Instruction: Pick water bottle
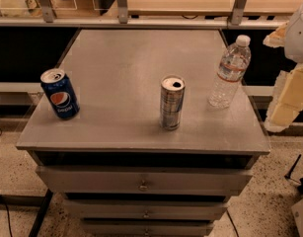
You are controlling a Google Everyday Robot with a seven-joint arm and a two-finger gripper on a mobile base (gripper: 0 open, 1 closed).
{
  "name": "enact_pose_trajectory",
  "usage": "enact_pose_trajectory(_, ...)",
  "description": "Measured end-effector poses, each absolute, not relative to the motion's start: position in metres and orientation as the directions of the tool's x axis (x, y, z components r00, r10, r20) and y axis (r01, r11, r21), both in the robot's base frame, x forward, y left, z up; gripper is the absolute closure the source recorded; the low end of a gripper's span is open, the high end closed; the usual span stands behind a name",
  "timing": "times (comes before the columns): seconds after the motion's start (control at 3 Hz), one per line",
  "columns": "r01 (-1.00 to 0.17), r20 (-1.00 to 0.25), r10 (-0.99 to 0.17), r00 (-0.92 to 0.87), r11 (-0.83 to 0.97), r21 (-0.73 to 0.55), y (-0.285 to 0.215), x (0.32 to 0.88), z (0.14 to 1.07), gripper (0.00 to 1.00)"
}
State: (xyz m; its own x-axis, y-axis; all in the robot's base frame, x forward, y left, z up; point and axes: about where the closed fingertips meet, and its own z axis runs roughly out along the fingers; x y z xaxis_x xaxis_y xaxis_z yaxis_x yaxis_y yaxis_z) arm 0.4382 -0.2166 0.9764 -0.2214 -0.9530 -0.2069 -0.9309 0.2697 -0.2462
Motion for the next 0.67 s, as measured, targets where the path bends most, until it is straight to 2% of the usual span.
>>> enact_pose_trajectory(0.67, -0.917, -0.226, -0.944, -0.24, 0.297, -0.267, -0.2195, 0.4474, 0.9816, 0.0)
